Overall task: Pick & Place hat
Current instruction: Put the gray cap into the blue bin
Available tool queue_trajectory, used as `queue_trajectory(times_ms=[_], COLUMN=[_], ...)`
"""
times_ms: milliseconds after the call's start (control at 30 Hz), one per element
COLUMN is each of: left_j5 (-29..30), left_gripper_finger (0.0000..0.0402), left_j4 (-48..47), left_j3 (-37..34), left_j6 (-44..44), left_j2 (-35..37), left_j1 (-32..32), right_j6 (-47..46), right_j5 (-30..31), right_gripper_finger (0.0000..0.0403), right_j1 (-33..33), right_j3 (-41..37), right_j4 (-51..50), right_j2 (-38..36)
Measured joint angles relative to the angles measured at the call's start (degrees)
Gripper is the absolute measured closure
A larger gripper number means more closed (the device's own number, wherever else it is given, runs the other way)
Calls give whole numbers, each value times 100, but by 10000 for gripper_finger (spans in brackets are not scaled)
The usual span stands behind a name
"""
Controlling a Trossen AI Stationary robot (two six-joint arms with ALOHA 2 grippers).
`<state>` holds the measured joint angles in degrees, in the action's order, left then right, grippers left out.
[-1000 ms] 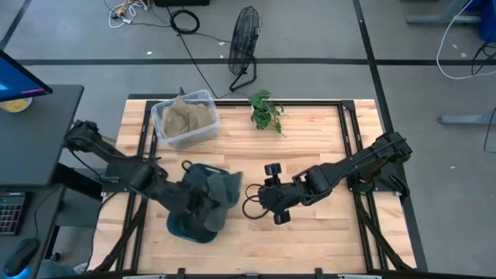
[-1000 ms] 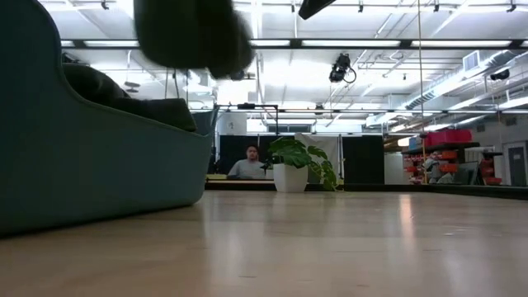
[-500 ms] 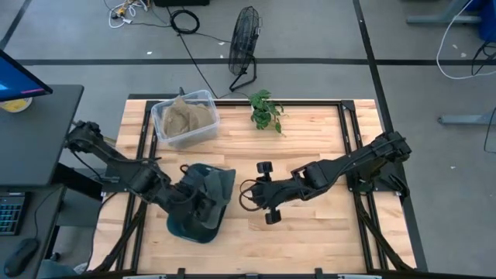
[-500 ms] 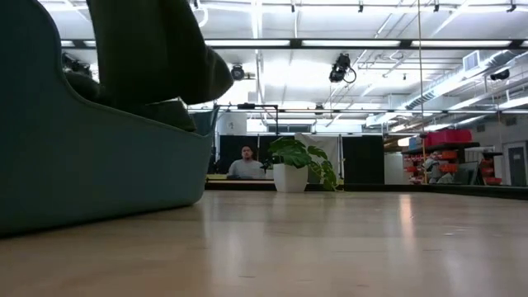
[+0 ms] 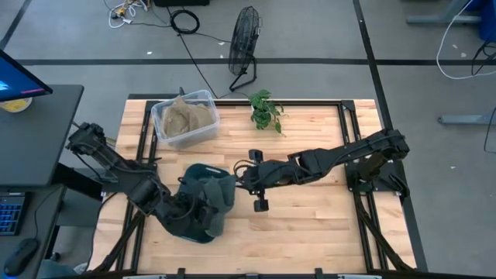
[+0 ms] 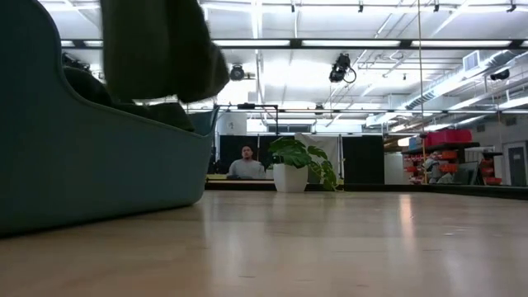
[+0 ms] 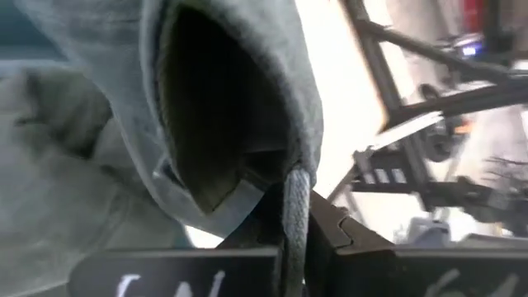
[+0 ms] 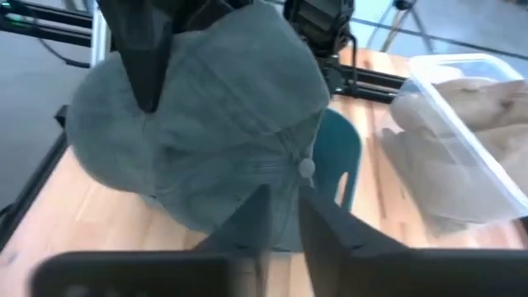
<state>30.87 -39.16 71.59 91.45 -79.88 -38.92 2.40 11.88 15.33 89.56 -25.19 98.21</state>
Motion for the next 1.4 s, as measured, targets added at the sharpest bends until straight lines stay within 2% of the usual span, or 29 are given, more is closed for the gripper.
queue_trajectory(times_ms=[133,400,600,800,1000,1167,1400], left_j5=[24,12,-194,-378,-951,-1300,-876], left_gripper_finger=[388,374,335,284,253,257,295], left_j4=[-457,-837,-962,-869,-904,-962,-967], left_j3=[-2,0,0,3,272,599,802], left_j6=[336,382,439,645,904,1607,1111], left_j2=[-7,-7,-4,29,171,243,201], left_j1=[-87,-124,-111,-113,-144,-187,-71], right_j6=[4,92,111,348,544,430,810], right_j5=[-581,-1373,-1629,-1642,-1738,-1576,-996], right_gripper_finger=[395,398,400,400,401,401,401], right_j1=[-101,-89,-89,-89,-89,-89,-89], right_j3=[0,0,0,-4,-3,-4,-5], right_j4=[111,894,1879,2469,2273,2180,2093], right_j2=[31,472,833,942,985,1362,1363])
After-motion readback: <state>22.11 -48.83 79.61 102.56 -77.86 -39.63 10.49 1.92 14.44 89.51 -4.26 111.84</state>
